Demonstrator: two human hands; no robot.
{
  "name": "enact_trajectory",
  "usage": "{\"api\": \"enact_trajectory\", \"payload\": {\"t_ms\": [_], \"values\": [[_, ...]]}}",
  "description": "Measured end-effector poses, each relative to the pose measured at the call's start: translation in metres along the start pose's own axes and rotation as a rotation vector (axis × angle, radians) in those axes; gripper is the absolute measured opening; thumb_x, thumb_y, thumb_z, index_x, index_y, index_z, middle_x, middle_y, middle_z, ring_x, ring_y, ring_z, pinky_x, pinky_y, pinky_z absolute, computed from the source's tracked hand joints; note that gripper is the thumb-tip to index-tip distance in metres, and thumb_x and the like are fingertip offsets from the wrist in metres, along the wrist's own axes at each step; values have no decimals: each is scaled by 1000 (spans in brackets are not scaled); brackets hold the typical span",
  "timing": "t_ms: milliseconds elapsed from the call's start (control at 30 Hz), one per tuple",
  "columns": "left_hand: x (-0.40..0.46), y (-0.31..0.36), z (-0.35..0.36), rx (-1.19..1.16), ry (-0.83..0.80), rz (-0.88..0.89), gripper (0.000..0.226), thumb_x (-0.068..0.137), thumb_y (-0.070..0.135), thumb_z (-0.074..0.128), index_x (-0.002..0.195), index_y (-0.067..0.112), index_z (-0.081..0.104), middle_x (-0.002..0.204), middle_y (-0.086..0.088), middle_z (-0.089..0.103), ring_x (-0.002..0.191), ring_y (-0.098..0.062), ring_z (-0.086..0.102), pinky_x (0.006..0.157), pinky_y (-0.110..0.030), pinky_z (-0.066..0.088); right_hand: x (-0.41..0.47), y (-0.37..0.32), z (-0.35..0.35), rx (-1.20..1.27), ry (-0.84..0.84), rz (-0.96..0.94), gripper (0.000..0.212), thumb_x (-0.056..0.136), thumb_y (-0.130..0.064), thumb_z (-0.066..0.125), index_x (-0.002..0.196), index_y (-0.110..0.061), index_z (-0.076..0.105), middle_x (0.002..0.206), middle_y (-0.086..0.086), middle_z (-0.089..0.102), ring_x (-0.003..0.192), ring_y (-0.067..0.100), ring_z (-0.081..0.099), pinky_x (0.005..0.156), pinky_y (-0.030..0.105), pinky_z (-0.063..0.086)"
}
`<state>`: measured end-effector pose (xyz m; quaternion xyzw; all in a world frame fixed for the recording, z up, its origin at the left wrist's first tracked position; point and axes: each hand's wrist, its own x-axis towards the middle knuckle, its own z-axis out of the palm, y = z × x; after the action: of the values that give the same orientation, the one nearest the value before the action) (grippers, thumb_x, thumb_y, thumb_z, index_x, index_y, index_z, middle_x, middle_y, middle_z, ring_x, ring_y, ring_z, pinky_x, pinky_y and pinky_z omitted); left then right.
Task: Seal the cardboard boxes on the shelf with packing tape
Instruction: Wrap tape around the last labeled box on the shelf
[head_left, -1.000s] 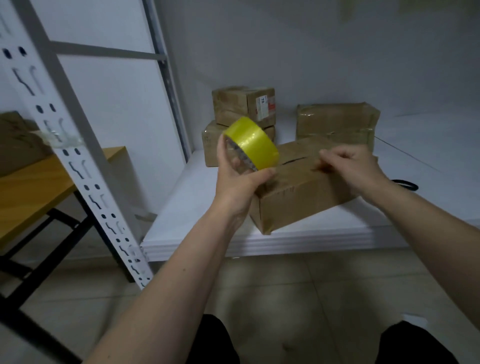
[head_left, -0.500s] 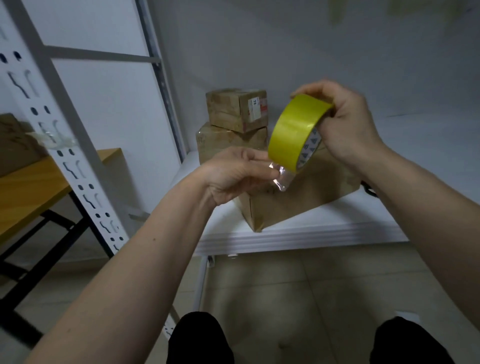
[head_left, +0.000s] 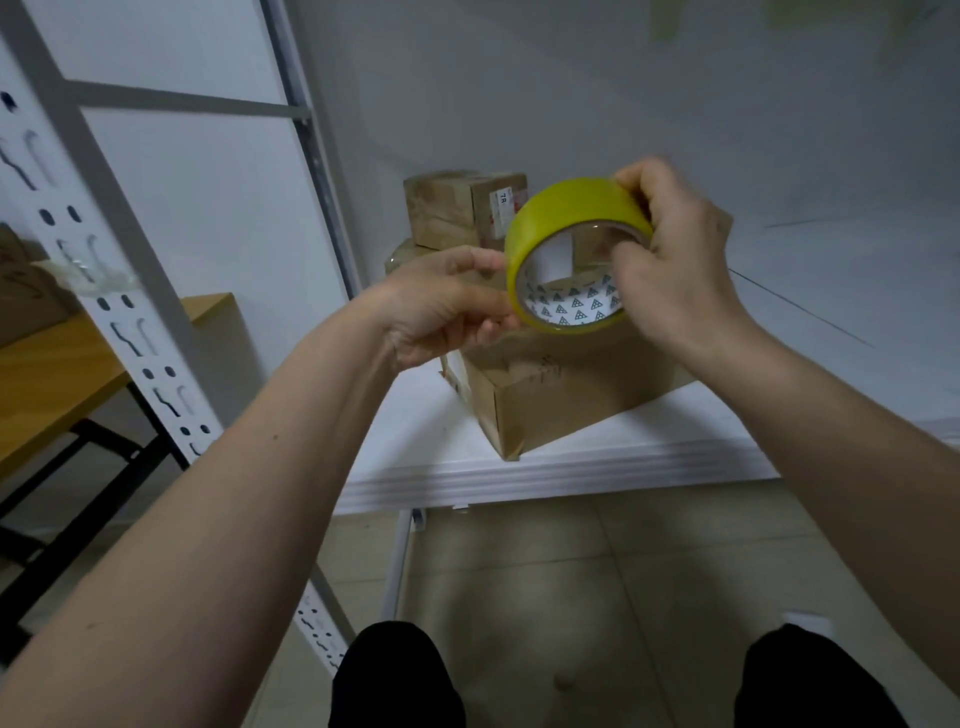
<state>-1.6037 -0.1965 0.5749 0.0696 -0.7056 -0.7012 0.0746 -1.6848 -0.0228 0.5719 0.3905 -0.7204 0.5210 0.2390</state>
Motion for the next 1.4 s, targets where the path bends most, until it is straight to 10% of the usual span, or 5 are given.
{"api": "enact_trajectory", "payload": {"t_ms": [233,367,467,933,1400], "values": [[4,0,-2,158,68,-72,59,72,-13,72,127,-2,54,86,-15,67,60,-13,60,52,-15,51,-9,2,6,78,-18,71,28,78,7,43,94,-15,48,84,6,51,78,19,48,67,37,40],[2,2,1,242,-8,-127,6,67,-4,72,70,2,73,65,-7,69,50,-7,59,46,-10,44,-15,1,8,103,8,69,25,71,-1,46,91,-17,50,80,7,53,77,26,52,69,41,45],[6,-5,-4,215,13,-125,38,83,-7,64,51,13,72,58,-3,67,47,-4,60,43,-9,41,-18,3,8,126,25,89,20,76,-1,52,87,-18,49,76,-2,51,75,21,53,69,39,47],[11,-10,6,397,246,95,15,84,-10,68,94,2,70,69,-9,70,56,-14,65,53,-21,56,-63,10,-4,308,-401,332,35,64,-17,85,91,-24,63,81,-1,72,67,12,69,63,28,59],[23,-19,6,527,248,140,12,81,-6,73,88,3,71,70,-7,69,53,-7,65,57,-16,53,-96,13,-3,571,-434,400,32,87,-30,58,84,1,62,66,15,70,64,25,69,70,26,56]]}}
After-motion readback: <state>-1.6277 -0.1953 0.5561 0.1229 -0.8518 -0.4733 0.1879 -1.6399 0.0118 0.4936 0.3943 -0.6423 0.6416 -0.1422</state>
